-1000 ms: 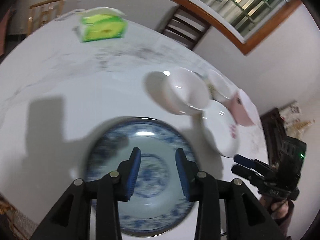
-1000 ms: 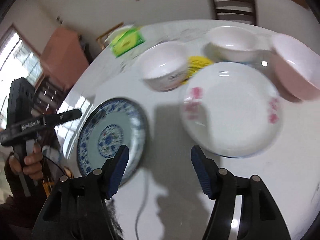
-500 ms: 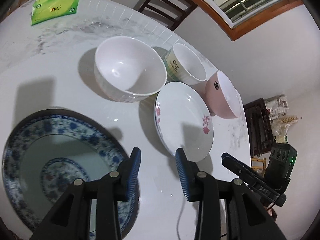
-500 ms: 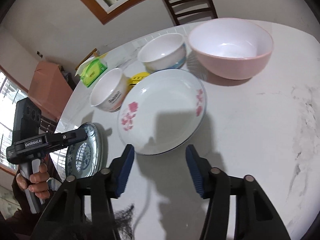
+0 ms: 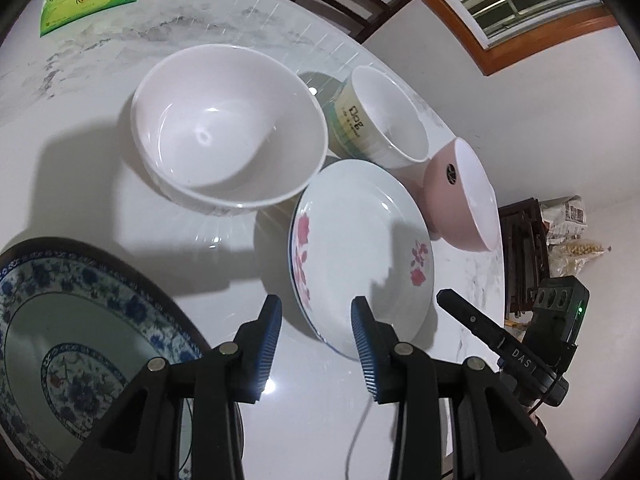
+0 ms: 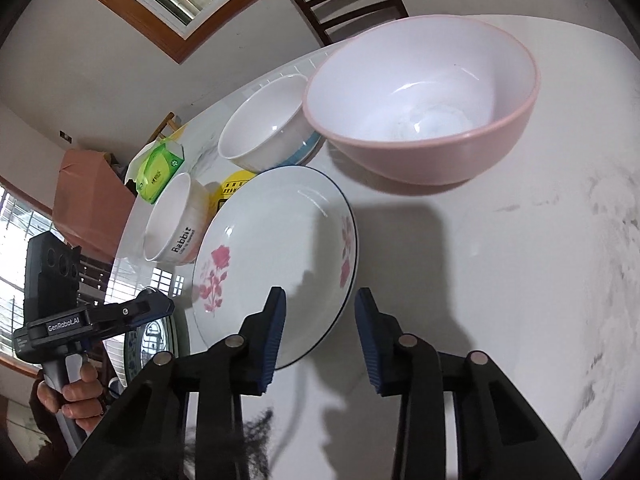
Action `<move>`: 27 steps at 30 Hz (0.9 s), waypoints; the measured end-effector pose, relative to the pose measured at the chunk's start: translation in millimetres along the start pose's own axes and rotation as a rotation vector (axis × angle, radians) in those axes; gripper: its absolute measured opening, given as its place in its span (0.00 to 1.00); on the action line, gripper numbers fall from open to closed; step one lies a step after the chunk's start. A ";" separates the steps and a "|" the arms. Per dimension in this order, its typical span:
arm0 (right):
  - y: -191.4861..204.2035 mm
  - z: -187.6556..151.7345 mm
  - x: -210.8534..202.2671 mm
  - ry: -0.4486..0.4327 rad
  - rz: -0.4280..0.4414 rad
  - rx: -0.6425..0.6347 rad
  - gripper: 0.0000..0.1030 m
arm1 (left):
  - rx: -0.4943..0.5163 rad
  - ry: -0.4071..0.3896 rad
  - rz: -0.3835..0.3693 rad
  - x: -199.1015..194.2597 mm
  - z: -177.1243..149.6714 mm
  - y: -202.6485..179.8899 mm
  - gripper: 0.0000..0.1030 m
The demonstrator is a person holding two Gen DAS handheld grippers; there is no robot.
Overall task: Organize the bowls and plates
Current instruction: 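Grasp the rim of the pink-flowered white plate with both tools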
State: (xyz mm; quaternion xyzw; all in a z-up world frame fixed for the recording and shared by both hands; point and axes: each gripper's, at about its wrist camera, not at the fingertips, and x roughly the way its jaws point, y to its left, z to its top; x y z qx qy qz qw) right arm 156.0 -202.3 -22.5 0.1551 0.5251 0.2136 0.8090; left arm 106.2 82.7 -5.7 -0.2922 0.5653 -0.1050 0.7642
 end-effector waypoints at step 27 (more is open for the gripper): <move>-16.2 21.7 35.3 0.049 0.006 0.000 0.12 | 0.121 0.011 0.124 30.0 13.9 -10.7 0.21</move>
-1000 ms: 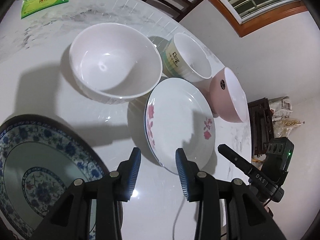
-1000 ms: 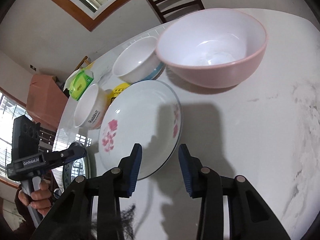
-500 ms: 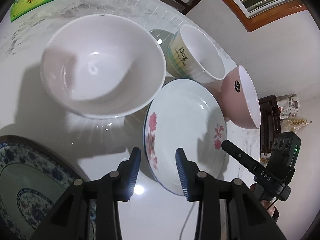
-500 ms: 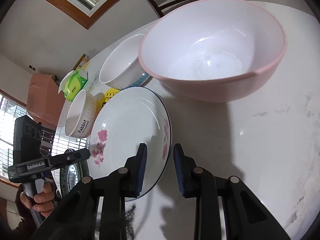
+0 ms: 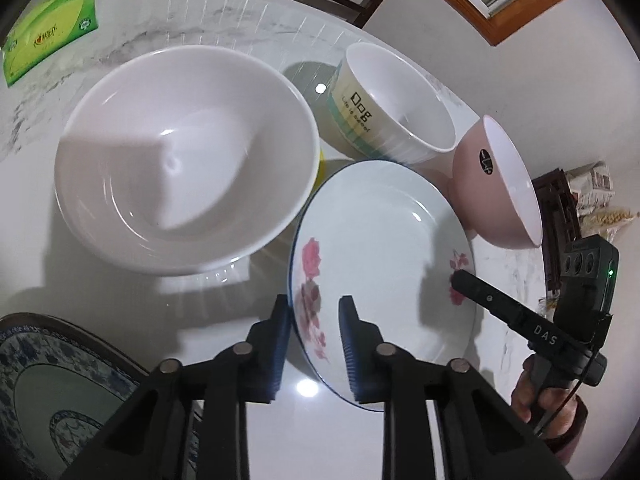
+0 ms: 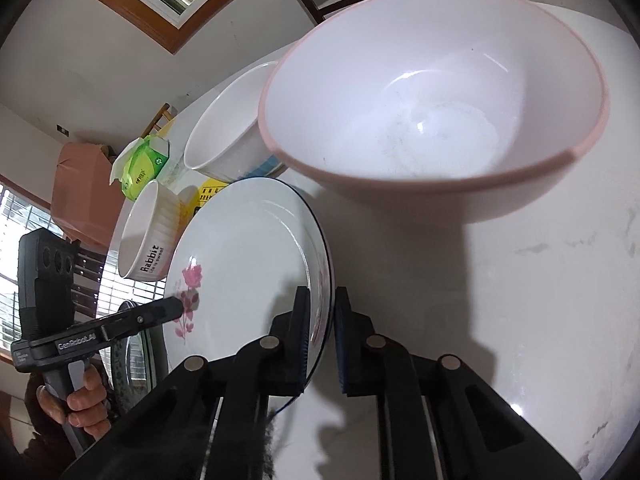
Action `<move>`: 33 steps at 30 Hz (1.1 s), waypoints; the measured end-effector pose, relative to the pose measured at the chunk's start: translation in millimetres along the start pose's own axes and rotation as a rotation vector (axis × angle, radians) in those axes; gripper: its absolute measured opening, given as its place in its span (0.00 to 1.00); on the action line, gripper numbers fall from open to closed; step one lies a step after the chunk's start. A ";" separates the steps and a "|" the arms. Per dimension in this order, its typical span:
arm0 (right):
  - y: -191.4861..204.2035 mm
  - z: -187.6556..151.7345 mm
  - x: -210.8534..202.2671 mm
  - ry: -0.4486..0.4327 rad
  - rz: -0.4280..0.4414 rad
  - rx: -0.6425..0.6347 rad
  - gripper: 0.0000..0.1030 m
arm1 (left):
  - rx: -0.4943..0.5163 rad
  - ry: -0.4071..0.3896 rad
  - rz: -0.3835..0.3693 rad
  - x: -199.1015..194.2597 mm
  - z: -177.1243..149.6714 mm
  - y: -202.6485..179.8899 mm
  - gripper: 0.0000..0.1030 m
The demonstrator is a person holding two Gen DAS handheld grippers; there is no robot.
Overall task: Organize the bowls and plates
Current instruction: 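Grasp the rim of the pink-flowered white plate with both tools, then lift the pink-flowered plate with both tools toward the blue-and-white plate stack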
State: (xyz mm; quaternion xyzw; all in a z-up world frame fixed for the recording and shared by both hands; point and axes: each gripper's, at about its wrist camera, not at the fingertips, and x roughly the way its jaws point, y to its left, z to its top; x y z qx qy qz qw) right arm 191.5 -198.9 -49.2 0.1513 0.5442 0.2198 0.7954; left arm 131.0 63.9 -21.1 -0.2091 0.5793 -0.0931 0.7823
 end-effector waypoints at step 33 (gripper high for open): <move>30.5 -88.7 -50.5 -0.057 -0.028 0.014 0.12 | 0.092 -0.018 -0.040 -37.2 -76.2 -8.5 0.21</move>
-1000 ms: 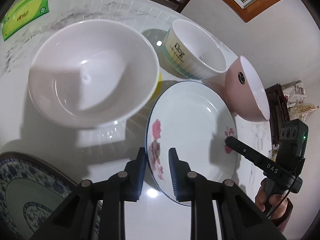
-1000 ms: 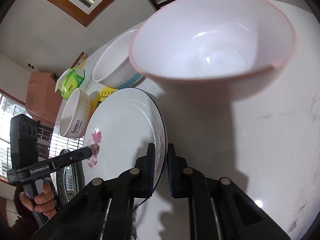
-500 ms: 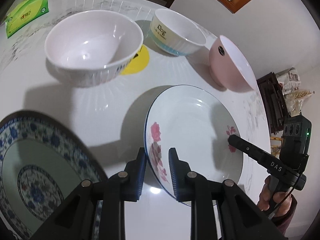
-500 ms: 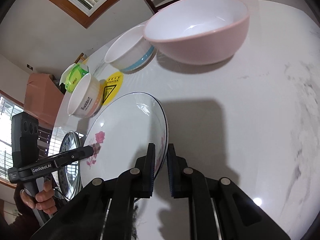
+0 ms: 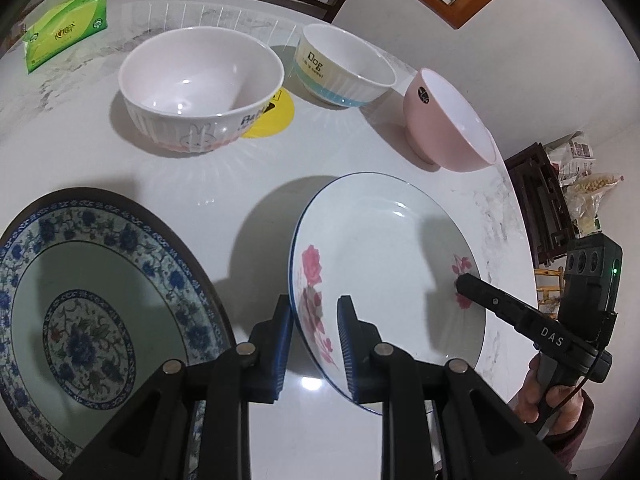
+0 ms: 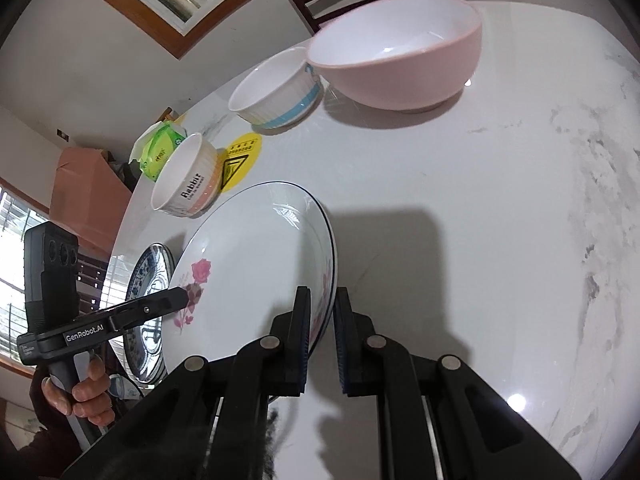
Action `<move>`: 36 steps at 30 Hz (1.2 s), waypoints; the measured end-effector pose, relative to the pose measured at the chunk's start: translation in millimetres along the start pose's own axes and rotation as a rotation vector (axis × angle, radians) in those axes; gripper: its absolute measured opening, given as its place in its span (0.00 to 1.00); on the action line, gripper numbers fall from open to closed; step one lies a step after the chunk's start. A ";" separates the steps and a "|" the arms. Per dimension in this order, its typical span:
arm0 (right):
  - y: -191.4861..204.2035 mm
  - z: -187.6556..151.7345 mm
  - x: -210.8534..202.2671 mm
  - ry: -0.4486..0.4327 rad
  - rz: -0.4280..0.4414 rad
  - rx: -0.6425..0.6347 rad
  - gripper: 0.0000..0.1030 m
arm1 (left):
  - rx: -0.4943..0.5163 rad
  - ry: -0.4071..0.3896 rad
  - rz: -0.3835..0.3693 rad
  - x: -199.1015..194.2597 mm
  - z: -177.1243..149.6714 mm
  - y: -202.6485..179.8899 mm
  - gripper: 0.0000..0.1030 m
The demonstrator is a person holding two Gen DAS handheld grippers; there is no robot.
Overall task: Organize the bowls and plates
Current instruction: 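Lift the pink-flowered plate with both tools toward the blue-and-white plate stack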
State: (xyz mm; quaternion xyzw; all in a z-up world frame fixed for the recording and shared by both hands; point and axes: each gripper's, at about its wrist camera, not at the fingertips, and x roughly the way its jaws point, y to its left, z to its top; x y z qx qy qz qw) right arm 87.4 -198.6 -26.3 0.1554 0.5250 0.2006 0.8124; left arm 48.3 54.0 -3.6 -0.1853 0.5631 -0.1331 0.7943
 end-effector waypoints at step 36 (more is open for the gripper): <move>150.4 1.3 60.4 0.089 0.147 -0.244 0.12 | -0.175 -0.178 0.140 -119.8 -37.8 116.8 0.21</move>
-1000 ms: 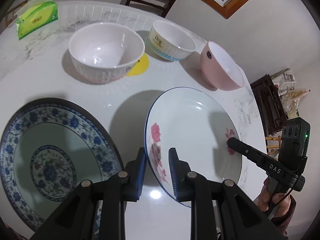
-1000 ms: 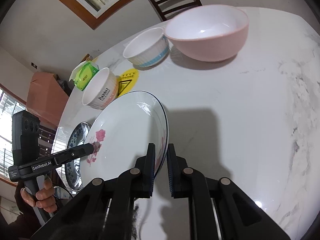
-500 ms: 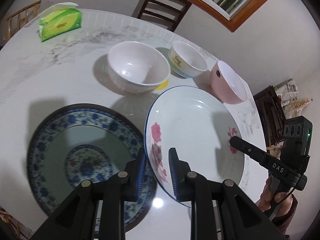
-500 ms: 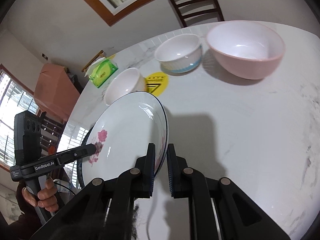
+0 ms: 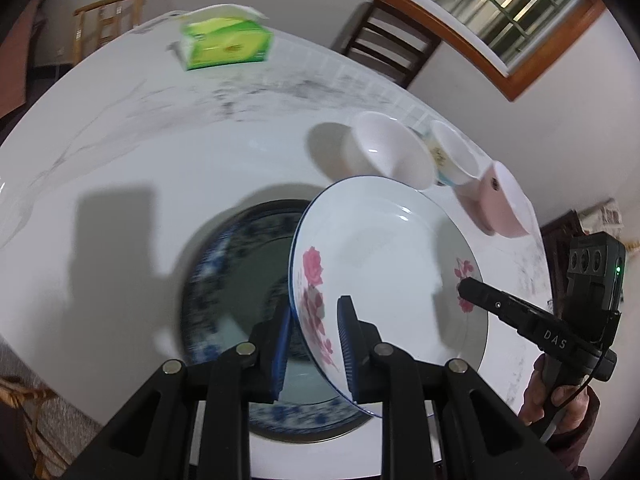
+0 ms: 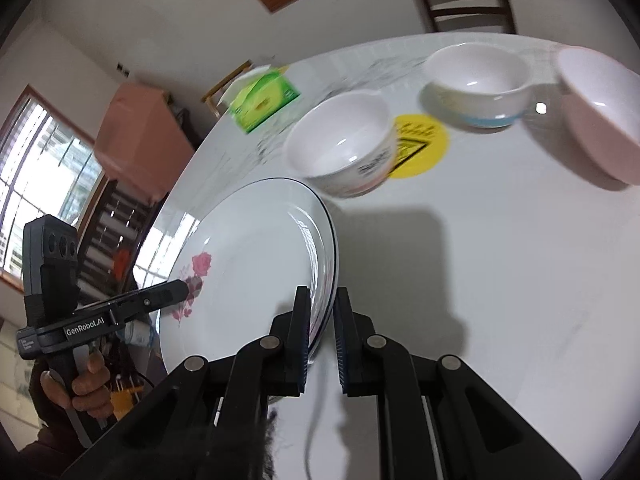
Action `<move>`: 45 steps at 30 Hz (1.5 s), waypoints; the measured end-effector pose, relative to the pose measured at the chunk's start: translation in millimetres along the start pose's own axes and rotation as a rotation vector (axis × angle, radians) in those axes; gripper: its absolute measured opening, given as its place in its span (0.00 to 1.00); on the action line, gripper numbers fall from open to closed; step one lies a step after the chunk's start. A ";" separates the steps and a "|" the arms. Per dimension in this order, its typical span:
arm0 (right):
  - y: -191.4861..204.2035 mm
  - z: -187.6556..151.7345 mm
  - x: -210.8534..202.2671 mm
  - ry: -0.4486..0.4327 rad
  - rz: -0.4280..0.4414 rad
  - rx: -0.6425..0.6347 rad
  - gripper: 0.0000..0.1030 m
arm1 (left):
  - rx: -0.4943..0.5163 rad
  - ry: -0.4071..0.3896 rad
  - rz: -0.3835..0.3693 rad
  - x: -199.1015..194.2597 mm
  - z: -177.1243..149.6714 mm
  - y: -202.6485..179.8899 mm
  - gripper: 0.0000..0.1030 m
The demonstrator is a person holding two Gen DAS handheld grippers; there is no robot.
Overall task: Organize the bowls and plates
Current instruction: 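Lift the pink-flowered plate with both tools toward the blue-and-white plate stack, then lower the pink-flowered plate onto the blue-and-white stack and open both tools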
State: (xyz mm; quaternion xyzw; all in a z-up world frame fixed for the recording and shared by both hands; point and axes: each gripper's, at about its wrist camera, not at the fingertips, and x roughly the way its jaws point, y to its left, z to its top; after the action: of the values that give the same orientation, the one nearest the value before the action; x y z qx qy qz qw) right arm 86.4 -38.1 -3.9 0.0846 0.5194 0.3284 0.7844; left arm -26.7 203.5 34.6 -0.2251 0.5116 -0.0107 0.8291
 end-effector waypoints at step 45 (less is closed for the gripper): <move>66.5 -13.8 63.3 0.172 -0.175 -0.203 0.48 | 0.013 0.021 0.192 19.3 -9.8 33.7 0.33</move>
State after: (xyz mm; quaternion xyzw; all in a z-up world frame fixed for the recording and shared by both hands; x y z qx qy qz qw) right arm 61.4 48.4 -26.6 -0.0691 0.5541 0.3159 0.7671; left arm -33.0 225.5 1.7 -0.1696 0.5394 0.0629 0.8224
